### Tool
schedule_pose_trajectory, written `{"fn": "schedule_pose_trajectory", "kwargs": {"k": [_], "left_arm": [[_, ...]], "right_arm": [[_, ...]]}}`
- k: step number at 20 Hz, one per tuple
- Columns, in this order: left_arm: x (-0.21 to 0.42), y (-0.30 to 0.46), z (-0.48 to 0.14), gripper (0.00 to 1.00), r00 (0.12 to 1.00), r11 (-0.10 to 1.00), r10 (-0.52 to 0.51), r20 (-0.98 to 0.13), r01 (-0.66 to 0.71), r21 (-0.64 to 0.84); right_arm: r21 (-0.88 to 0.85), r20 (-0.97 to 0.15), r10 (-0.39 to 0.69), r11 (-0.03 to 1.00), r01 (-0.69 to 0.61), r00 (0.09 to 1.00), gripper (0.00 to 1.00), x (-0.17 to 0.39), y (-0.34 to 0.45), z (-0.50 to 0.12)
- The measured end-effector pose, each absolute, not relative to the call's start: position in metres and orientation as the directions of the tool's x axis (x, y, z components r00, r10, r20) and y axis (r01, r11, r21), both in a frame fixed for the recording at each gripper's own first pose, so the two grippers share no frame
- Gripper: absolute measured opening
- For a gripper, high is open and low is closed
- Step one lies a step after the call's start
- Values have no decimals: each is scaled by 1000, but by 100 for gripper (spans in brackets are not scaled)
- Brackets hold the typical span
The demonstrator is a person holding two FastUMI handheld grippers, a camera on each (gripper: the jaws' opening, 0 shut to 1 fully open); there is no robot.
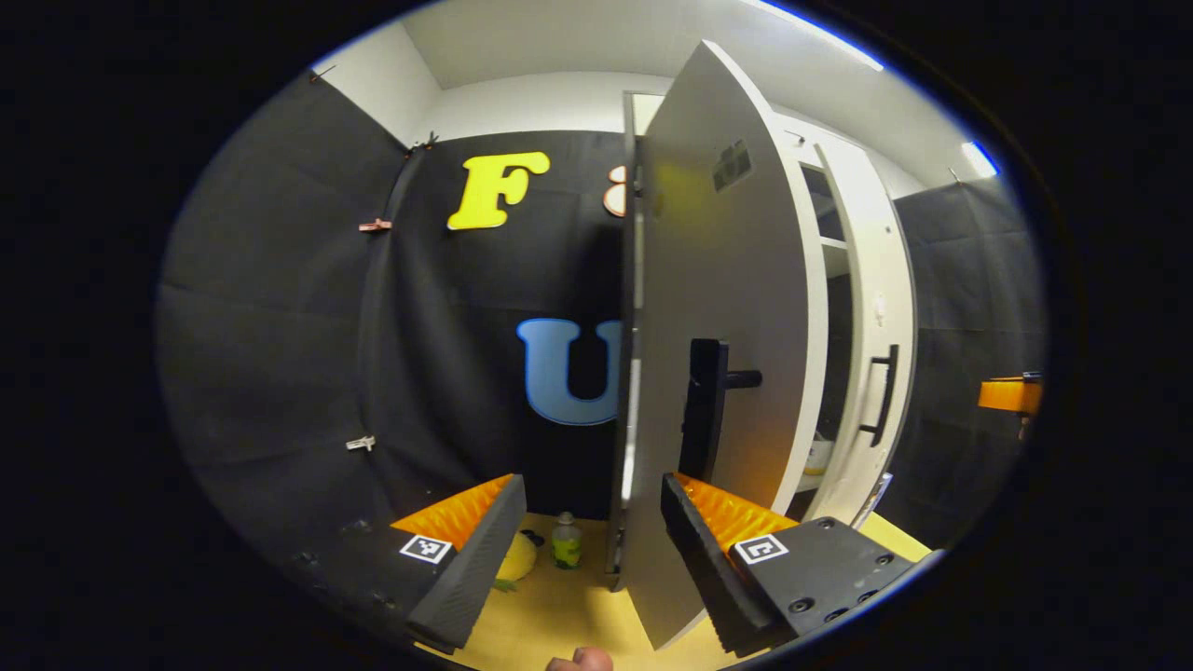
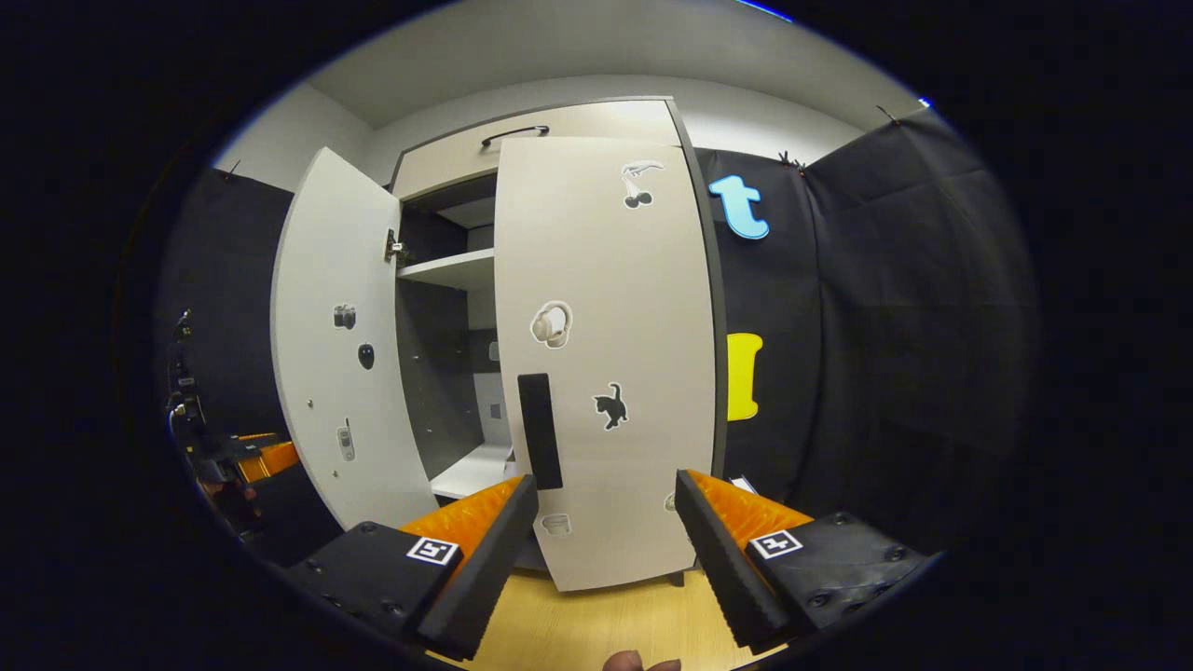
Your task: Grab one shoe with the right hand and put it into the shoe cabinet, grab the other shoe with the left hand and put it into the shoe cabinet; then close the right door with the right hand and the left door with the left hand.
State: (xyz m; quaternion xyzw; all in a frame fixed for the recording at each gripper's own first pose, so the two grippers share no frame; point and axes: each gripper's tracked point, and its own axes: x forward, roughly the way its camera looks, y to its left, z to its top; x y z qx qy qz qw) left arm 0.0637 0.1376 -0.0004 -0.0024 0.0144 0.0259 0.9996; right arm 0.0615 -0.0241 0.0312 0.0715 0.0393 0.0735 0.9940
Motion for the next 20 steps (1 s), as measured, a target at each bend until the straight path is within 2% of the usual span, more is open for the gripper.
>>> {"fn": "schedule_pose_trajectory", "kwargs": {"k": [5, 6, 20], "left_arm": [[79, 53, 0, 92, 999, 999, -41, -20, 40, -9], [79, 43, 2, 94, 999, 999, -45, -17, 44, -4], [37, 18, -13, 95, 996, 999, -37, -79, 35, -26]], "right_arm": [[153, -66, 155, 978, -144, 986, 97, 57, -38, 33], [154, -67, 157, 977, -146, 985, 97, 55, -39, 33], [172, -66, 194, 968, -181, 979, 98, 37, -36, 29]]}}
